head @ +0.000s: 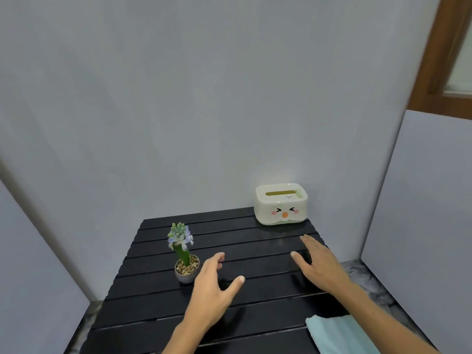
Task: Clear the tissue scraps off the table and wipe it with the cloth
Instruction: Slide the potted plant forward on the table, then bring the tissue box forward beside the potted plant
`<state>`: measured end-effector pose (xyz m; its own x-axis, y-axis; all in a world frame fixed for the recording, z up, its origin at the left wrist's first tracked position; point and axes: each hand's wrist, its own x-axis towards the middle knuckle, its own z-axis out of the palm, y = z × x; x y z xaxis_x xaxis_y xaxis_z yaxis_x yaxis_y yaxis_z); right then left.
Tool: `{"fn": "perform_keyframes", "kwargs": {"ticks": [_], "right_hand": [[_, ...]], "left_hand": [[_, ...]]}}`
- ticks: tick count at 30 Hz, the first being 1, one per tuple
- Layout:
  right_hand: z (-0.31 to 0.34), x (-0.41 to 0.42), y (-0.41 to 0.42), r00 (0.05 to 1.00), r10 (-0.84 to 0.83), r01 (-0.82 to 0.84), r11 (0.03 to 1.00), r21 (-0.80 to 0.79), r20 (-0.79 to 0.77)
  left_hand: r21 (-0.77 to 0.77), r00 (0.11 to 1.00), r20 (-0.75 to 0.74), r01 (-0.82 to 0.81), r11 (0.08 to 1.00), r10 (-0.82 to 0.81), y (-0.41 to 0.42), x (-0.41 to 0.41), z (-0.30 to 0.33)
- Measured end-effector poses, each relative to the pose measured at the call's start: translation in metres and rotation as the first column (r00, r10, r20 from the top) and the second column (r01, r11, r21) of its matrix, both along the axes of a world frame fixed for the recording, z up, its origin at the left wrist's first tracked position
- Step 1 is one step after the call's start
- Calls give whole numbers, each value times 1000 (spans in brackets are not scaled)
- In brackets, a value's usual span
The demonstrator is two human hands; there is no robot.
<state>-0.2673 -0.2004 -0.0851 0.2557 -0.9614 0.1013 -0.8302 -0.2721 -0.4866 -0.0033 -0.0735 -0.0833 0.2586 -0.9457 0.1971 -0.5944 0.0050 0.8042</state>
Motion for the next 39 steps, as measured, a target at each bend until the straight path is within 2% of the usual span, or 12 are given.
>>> {"fn": "perform_keyframes", "kwargs": {"ticks": [5, 14, 19, 26, 31, 39], "right_hand": [[5, -2, -31, 998, -58, 57, 998, 37, 38], [13, 3, -92, 962, -139, 134, 990, 36, 233], [7, 6, -118, 928, -113, 112, 993, 24, 356], [-2, 10, -125, 872, -107, 119, 993, 6, 477], [-5, 10, -107, 877, -142, 173, 985, -25, 459], [-8, 9, -57, 888, -114, 145, 989, -36, 445]], "left_hand": [[34, 999, -10, 39, 999, -39, -63, -22, 0], [79, 996, -86, 40, 996, -33, -171, -46, -8], [3, 994, -103, 47, 999, -46, -202, -57, -11], [-28, 995, -93, 44, 999, -47, -209, -65, -16], [-43, 995, -89, 32, 999, -36, -193, -62, -14], [-39, 991, -134, 24, 999, -29, -139, -47, -10]]}}
